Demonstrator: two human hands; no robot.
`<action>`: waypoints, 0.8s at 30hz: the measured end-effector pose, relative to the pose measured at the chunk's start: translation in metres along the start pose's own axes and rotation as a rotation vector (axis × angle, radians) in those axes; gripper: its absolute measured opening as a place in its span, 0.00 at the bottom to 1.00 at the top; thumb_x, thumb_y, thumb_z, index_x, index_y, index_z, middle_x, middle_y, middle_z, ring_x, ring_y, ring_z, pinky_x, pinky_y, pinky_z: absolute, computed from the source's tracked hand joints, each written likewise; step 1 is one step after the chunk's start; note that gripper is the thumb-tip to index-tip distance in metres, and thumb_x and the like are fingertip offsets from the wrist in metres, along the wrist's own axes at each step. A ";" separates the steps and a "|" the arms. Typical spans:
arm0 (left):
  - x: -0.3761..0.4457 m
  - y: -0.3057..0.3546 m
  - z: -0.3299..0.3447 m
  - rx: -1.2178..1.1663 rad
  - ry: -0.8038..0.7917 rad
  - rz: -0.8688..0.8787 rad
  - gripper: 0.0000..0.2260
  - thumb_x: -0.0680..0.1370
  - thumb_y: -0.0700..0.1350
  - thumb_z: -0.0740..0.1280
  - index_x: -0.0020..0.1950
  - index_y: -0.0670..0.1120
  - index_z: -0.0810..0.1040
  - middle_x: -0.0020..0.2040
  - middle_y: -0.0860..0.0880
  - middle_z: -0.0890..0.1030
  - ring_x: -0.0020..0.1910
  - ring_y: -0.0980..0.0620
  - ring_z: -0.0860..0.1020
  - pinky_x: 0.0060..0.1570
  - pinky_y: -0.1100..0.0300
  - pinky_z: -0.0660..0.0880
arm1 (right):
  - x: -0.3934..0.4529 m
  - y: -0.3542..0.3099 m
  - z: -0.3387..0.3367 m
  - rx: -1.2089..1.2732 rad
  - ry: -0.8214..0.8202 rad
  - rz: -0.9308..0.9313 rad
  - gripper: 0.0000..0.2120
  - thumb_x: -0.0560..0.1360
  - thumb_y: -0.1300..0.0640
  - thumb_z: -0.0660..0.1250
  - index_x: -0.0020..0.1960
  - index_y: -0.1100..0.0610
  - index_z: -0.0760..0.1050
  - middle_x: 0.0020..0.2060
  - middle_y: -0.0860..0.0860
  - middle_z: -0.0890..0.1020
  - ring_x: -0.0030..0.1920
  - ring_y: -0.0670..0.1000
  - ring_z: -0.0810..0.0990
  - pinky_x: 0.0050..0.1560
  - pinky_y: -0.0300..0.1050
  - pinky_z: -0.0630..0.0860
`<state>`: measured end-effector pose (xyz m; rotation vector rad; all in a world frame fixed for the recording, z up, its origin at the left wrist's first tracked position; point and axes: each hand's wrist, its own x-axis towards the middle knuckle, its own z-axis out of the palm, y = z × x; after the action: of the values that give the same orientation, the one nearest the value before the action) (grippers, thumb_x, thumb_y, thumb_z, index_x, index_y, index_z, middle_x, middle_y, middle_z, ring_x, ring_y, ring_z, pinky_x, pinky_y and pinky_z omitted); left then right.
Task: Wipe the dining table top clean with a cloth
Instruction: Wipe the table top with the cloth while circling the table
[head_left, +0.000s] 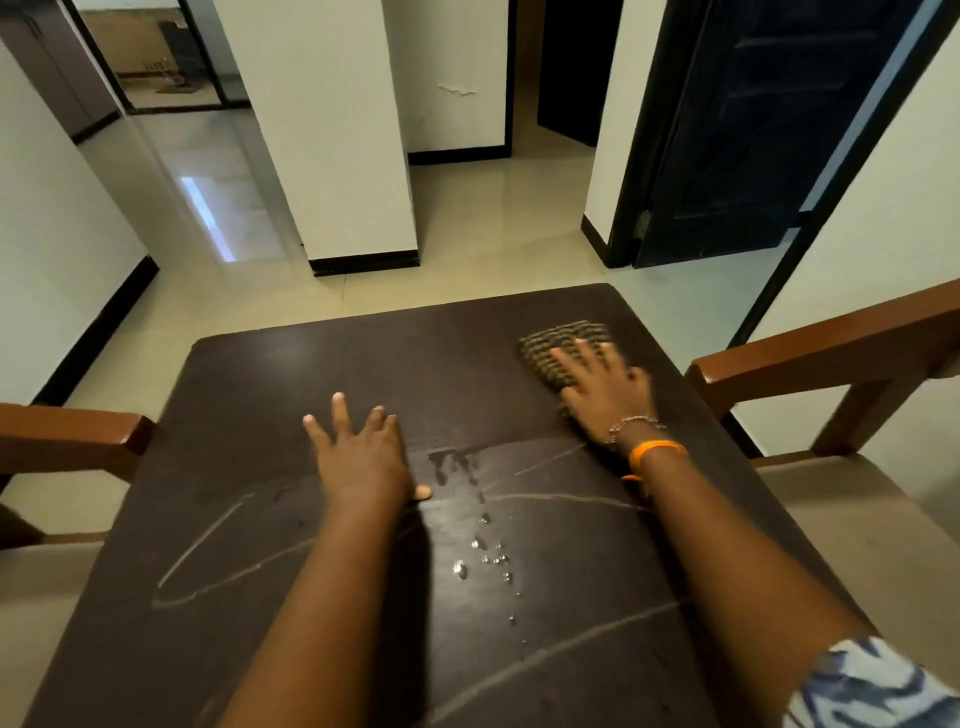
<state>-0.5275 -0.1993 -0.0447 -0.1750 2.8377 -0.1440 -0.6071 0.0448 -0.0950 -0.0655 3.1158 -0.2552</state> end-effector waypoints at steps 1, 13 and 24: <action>-0.003 0.000 0.001 0.011 0.030 -0.003 0.41 0.71 0.63 0.65 0.77 0.48 0.49 0.78 0.50 0.46 0.74 0.38 0.35 0.69 0.35 0.38 | -0.001 0.008 -0.003 0.001 -0.018 0.091 0.25 0.79 0.48 0.52 0.75 0.41 0.50 0.77 0.47 0.51 0.76 0.54 0.47 0.71 0.60 0.52; -0.033 -0.157 0.048 -0.323 0.196 -0.168 0.27 0.81 0.49 0.55 0.76 0.45 0.47 0.78 0.47 0.48 0.76 0.43 0.42 0.70 0.38 0.38 | -0.033 -0.258 0.042 0.097 -0.059 -0.127 0.27 0.78 0.47 0.55 0.75 0.45 0.52 0.77 0.50 0.49 0.76 0.57 0.44 0.71 0.62 0.47; -0.046 -0.234 0.053 -0.350 -0.036 -0.213 0.17 0.79 0.48 0.59 0.68 0.48 0.68 0.73 0.48 0.66 0.76 0.44 0.51 0.70 0.35 0.43 | -0.020 -0.324 0.051 0.049 -0.123 -0.378 0.27 0.78 0.48 0.53 0.76 0.44 0.51 0.77 0.47 0.51 0.76 0.53 0.47 0.70 0.59 0.52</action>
<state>-0.4441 -0.4289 -0.0545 -0.5477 2.7793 0.3106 -0.5726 -0.2825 -0.0924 -0.6455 2.9485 -0.3165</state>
